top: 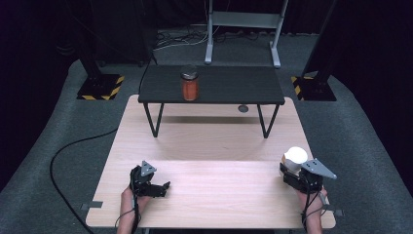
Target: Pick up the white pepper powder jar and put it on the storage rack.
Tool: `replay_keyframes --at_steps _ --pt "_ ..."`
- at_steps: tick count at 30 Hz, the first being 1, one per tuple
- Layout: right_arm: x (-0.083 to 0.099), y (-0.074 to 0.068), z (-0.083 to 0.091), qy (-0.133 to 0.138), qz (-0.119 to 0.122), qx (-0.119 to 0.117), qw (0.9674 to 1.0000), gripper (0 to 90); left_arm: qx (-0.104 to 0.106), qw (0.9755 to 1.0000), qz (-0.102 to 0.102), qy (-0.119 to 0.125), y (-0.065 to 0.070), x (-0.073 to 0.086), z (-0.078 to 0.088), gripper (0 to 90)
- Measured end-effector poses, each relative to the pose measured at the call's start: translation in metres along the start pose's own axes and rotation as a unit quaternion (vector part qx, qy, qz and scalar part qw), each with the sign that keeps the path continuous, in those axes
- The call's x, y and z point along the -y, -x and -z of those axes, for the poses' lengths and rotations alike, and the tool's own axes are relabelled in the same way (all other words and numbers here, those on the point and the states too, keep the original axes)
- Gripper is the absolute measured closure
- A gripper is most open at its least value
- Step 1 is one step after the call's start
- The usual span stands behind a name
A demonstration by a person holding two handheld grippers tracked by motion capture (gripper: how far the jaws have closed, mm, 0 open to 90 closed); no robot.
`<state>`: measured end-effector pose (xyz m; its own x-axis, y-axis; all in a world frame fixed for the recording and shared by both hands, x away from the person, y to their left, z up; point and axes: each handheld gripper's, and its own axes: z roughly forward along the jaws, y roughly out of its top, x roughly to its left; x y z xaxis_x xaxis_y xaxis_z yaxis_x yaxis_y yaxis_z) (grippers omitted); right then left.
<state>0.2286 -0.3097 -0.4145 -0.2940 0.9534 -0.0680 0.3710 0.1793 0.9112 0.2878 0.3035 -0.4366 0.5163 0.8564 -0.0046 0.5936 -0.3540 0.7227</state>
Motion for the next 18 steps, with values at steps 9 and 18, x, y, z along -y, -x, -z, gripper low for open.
replay_keyframes --at_steps 9,18 --pt "-0.008 0.001 -0.004 0.009 -0.001 -0.010 0.9999 29.7 0.000 1.0000 0.000 0.000 0.000 0.000 0.000 1.0" --pt "-0.017 -0.001 -0.008 0.013 0.006 -0.018 0.9997 29.8 0.000 1.0000 0.000 0.000 0.000 0.000 0.000 1.1"
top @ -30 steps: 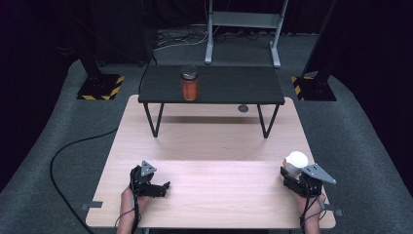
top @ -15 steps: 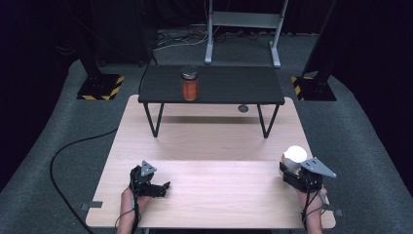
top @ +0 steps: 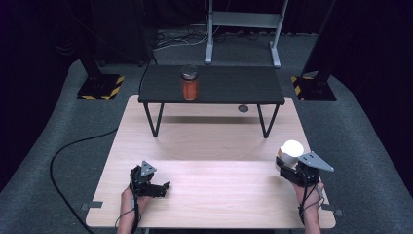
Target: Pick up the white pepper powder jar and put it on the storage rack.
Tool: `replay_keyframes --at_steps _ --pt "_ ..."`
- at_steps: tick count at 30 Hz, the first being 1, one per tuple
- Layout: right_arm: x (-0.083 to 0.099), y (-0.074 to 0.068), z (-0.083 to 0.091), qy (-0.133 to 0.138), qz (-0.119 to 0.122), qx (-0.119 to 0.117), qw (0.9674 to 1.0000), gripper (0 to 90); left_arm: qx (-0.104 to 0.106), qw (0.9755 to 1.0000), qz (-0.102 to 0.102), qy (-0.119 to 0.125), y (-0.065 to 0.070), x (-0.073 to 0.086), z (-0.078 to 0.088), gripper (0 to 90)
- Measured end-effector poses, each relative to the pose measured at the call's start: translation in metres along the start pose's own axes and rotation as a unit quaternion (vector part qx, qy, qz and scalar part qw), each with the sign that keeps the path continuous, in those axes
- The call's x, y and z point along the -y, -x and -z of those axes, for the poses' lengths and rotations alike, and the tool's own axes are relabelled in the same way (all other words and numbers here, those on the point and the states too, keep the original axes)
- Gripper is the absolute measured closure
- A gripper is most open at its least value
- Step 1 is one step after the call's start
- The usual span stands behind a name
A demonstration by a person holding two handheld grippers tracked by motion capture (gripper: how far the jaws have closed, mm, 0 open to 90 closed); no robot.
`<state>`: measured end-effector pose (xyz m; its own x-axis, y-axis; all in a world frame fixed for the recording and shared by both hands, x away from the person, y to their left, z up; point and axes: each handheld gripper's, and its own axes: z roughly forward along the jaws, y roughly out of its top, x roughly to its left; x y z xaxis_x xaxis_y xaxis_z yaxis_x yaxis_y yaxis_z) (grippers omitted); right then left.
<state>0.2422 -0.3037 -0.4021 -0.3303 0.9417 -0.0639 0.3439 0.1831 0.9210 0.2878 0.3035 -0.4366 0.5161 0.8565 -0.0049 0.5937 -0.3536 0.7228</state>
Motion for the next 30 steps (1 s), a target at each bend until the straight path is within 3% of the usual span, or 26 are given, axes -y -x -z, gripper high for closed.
replay_keyframes --at_steps 30 --pt "-0.025 -0.007 -0.019 0.007 0.020 -0.023 0.9995 29.7 0.000 1.0000 0.000 0.000 0.000 0.000 0.000 1.1"
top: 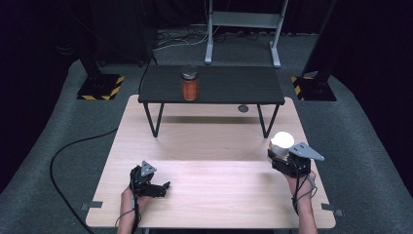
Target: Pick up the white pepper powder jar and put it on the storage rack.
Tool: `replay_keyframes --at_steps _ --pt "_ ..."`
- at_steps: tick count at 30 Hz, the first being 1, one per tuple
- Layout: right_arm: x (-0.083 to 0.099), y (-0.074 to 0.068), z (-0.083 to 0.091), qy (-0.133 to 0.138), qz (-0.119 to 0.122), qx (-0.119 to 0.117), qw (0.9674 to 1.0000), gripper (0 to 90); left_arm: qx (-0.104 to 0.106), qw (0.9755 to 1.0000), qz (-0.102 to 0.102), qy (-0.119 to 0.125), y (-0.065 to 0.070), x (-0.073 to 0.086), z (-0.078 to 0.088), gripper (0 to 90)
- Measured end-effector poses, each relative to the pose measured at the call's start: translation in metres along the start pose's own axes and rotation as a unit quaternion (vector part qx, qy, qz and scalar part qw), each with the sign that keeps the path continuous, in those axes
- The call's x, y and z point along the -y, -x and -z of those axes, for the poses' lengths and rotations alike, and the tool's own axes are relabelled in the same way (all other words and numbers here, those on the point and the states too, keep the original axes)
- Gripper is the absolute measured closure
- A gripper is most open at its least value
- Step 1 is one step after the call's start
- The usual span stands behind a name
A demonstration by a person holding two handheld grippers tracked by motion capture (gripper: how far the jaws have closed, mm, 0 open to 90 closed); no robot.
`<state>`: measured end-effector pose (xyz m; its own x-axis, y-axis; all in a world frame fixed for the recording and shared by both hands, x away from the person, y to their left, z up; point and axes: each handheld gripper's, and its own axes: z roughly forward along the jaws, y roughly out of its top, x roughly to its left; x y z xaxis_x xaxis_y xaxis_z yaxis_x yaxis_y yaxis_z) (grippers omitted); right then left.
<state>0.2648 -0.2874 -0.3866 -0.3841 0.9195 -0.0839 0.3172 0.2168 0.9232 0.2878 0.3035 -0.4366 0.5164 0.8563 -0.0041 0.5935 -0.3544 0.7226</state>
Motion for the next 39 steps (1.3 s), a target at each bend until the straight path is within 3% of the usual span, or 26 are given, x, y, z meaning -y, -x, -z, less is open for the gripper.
replay_keyframes --at_steps 39 --pt "-0.034 0.004 -0.018 0.008 0.014 -0.015 0.9998 29.8 0.000 1.0000 0.001 0.000 0.000 0.000 0.000 1.0"
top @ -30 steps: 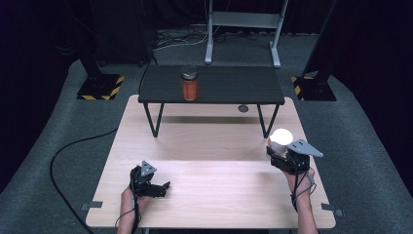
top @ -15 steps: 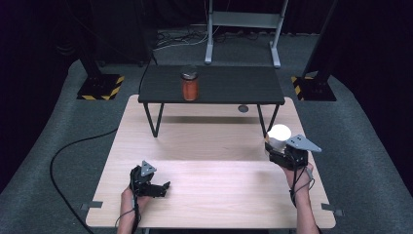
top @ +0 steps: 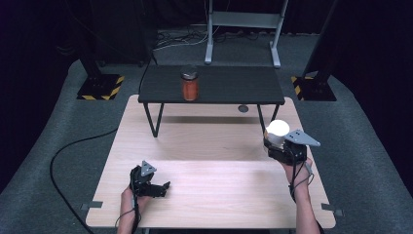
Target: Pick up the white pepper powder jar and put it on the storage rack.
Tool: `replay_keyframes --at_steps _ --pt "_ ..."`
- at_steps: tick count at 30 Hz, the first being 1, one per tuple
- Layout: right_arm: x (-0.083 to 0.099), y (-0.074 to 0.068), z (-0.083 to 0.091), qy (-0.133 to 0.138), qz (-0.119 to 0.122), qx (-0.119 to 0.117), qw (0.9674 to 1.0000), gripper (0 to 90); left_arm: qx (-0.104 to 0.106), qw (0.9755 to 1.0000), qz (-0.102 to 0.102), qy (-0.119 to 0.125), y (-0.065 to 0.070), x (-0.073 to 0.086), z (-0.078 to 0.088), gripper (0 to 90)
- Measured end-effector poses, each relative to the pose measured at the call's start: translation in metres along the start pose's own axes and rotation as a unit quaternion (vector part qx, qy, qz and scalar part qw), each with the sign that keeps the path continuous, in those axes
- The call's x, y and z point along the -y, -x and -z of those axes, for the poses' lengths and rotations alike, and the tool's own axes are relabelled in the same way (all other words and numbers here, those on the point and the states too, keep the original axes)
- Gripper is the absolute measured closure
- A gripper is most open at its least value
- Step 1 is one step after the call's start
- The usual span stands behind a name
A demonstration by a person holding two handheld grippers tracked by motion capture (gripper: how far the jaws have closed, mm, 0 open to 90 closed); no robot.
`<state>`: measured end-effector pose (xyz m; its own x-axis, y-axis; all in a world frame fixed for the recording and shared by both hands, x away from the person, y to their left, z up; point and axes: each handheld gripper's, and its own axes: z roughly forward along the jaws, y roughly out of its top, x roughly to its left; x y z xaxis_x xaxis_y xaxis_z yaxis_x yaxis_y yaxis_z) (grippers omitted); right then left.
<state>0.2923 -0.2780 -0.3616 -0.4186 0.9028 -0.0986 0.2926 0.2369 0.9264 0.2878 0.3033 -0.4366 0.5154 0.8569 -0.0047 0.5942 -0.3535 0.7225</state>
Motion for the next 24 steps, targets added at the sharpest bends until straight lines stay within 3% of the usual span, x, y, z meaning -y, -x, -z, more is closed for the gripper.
replay_keyframes --at_steps 24 --pt "-0.016 0.001 -0.011 0.001 0.008 -0.011 0.9999 29.8 0.000 1.0000 0.000 0.000 0.000 0.000 0.000 1.0"
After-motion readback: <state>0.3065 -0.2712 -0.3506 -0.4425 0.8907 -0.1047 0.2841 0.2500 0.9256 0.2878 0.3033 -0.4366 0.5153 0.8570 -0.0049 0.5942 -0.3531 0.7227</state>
